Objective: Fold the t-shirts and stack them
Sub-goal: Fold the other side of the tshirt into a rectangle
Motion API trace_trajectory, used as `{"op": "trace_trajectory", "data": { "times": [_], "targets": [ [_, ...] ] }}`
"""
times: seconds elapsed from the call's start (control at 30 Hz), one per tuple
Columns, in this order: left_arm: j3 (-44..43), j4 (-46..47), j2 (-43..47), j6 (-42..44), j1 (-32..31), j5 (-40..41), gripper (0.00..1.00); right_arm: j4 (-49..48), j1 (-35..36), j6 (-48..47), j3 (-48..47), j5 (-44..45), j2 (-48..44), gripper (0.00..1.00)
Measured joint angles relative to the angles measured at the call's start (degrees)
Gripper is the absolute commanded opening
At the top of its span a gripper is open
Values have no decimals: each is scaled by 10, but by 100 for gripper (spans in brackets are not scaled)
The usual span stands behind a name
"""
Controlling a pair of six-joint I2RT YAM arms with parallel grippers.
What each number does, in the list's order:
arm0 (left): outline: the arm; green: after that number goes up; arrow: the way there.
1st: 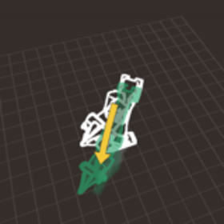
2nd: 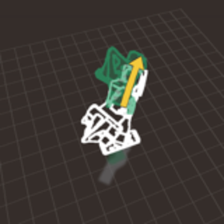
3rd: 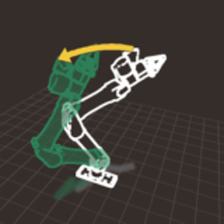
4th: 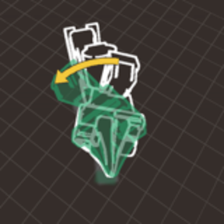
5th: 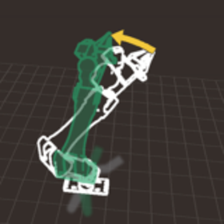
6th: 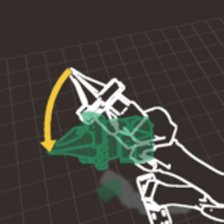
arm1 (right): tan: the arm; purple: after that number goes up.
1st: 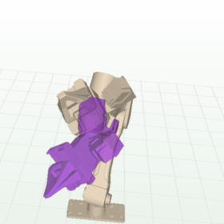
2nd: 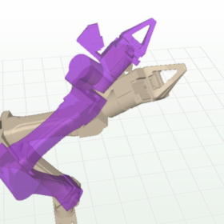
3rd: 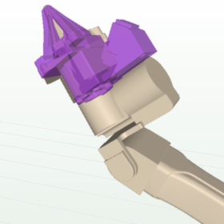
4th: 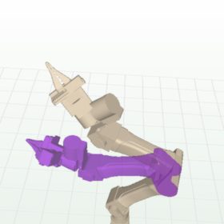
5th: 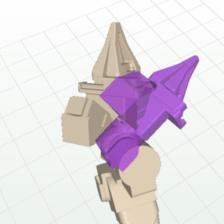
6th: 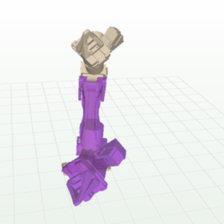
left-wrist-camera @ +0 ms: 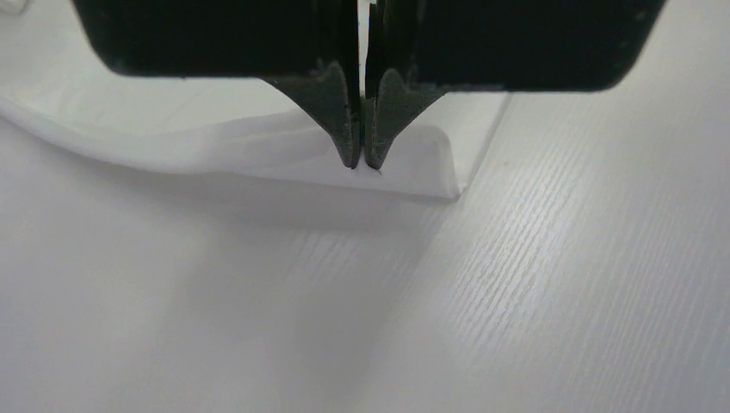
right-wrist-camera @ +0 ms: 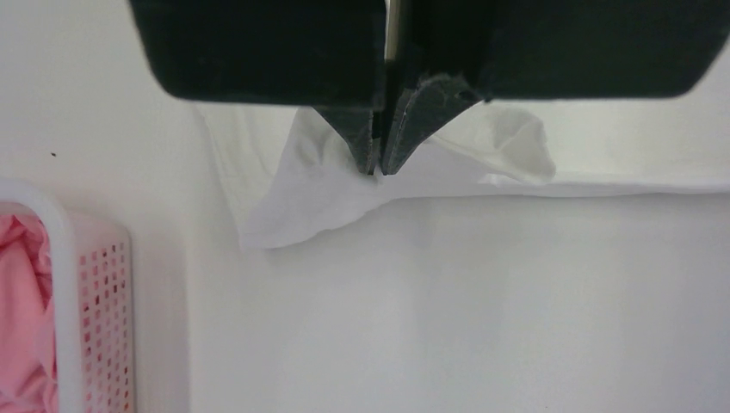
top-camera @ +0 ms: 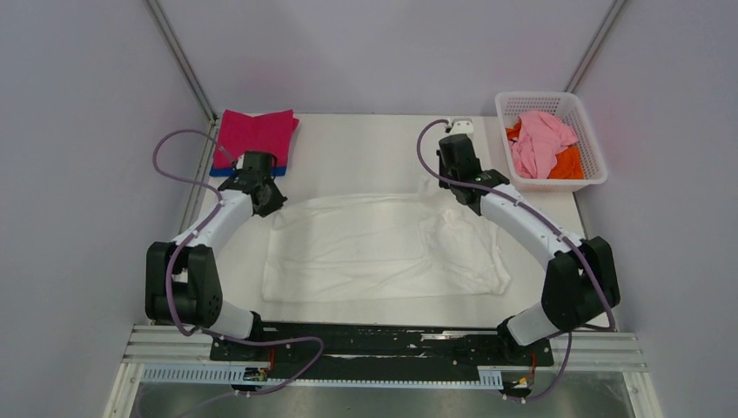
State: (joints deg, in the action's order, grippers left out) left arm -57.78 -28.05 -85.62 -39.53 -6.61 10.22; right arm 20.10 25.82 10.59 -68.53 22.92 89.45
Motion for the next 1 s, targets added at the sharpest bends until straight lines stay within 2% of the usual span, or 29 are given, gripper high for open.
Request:
{"op": "trace_trajectory", "data": {
  "times": [0.43, 0.77, 0.87, 1.0],
  "targets": [
    [93, -32, 138, -32, -27, 28, 0, 123, 30, 71, 80, 18, -217, 0],
    [131, -51, 169, -47, -31, 43, 0, 262, 68, 164, 130, 13, -253, 0],
    [149, -52, 178, -51, -31, 45, 0, 292, 72, 196, 151, -2, -253, 4],
    [178, -54, 194, -56, -31, 45, 8, 315, 74, 232, 167, -41, -248, 19]
  ]
}}
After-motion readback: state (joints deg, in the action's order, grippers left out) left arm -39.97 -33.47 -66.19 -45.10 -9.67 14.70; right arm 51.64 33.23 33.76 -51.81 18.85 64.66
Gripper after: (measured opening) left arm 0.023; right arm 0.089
